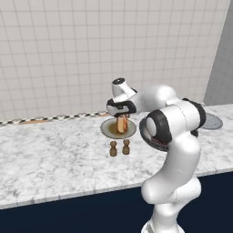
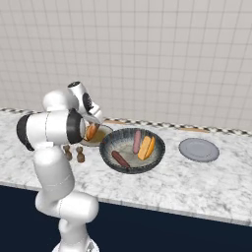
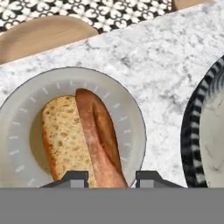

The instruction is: Place one bun and one sausage from the bowl on each plate.

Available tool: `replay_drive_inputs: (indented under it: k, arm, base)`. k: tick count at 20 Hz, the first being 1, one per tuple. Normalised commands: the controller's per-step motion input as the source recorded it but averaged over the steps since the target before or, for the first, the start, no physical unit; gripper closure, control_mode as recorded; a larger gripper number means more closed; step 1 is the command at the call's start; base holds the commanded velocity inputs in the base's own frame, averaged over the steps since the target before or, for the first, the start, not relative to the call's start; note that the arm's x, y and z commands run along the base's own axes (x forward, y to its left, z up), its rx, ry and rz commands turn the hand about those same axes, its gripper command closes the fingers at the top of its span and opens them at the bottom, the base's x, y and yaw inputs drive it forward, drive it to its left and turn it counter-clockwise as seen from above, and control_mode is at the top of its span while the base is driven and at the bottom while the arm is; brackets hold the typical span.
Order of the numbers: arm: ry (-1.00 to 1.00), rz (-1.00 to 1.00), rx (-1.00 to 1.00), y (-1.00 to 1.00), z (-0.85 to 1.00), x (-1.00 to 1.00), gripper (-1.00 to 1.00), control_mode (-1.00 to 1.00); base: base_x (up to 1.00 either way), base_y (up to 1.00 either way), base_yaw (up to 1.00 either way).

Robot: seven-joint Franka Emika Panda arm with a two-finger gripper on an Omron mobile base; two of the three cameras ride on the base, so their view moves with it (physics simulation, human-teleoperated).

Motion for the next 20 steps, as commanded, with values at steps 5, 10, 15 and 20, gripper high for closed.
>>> replay_drive_inputs:
  k: [5,10,15,20]
  arm:
    - [-0.08,0.00,0.09,-0.28,0.06,0.00,-1.00,-1.00]
    - [0.03,0.03,0.09,-1.00,0.14,-0.58,-1.00,-1.00]
    - [0.16,0.19,0.00,-1.00,-0.02,-0.27,-1.00,-1.00]
    - [0.32,0.52,-0.10,-0.67,-0.66,-0.02,-1.00,-1.00]
  base:
    - [0.00,0.00,0.00]
    - [0.00,0.00,0.00]
    - [0.00,0.00,0.00]
    - [0.00,0.00,0.00]
